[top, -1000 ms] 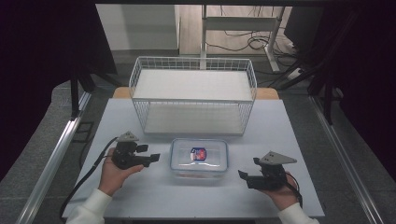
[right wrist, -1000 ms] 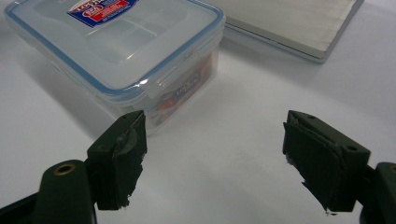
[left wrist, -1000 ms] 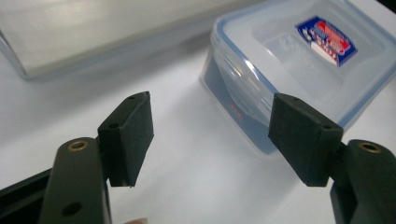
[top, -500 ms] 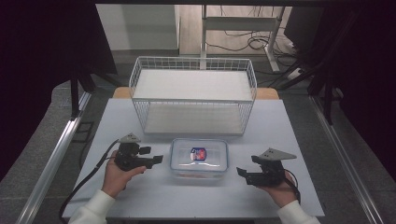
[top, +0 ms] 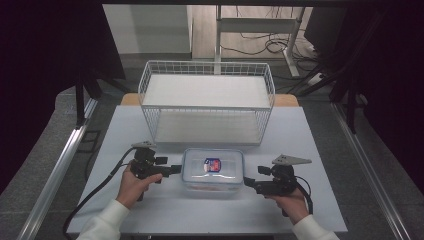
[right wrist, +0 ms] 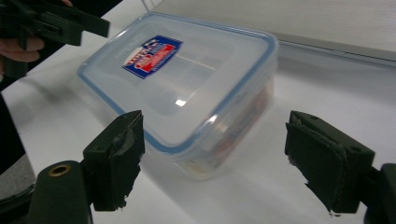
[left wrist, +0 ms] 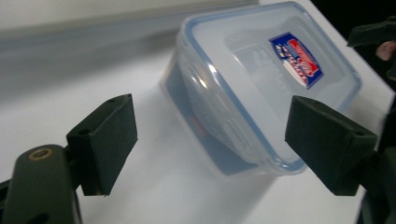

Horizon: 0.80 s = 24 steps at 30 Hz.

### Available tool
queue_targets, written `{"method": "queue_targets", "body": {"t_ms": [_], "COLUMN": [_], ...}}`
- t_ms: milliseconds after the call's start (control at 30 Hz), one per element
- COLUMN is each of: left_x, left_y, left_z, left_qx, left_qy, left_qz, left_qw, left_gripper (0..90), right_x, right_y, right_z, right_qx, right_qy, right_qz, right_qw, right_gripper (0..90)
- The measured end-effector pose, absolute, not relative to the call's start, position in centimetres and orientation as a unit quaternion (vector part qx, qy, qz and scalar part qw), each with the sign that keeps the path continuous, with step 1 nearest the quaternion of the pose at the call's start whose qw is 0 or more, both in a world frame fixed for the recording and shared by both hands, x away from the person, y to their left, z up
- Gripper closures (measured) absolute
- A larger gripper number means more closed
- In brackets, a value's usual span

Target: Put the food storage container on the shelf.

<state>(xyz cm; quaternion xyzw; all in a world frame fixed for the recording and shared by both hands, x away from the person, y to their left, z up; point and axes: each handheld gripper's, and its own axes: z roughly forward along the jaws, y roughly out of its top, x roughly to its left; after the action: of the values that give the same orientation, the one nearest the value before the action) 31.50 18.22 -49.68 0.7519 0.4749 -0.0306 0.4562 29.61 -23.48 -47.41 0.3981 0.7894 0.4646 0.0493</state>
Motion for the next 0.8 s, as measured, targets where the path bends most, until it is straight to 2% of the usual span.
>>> {"method": "queue_targets", "body": {"t_ms": [300, 400, 500, 667, 800], "left_x": [33.2, 33.9, 34.1, 34.3, 34.2], "left_y": [17.4, 16.8, 16.5, 16.2, 16.0], "left_z": [-50.7, -51.4, -51.5, -52.0, -52.0], "left_qx": [0.737, 0.734, 0.734, 0.733, 0.728], "left_qy": [0.48, 0.48, 0.478, 0.476, 0.471], "left_qz": [-0.08, -0.106, -0.114, -0.133, -0.151], "left_qw": [0.468, 0.469, 0.468, 0.468, 0.475], "left_gripper": [16.1, 17.6, 20.3, 23.1, 26.3], "right_x": [30.4, 31.6, 32.2, 34.1, 34.7], "right_y": [-22.9, -22.6, -22.5, -21.5, -20.9], "right_z": [-47.6, -48.0, -48.1, -48.9, -49.5], "right_qx": [0.399, 0.402, 0.406, 0.429, 0.434], "right_qy": [0.79, 0.787, 0.784, 0.766, 0.765], "right_qz": [0.463, 0.466, 0.469, 0.478, 0.473], "right_qw": [0.04, 0.023, 0.015, -0.033, -0.048], "right_gripper": [17.1, 14.5, 13.8, 12.5, 11.9]}}
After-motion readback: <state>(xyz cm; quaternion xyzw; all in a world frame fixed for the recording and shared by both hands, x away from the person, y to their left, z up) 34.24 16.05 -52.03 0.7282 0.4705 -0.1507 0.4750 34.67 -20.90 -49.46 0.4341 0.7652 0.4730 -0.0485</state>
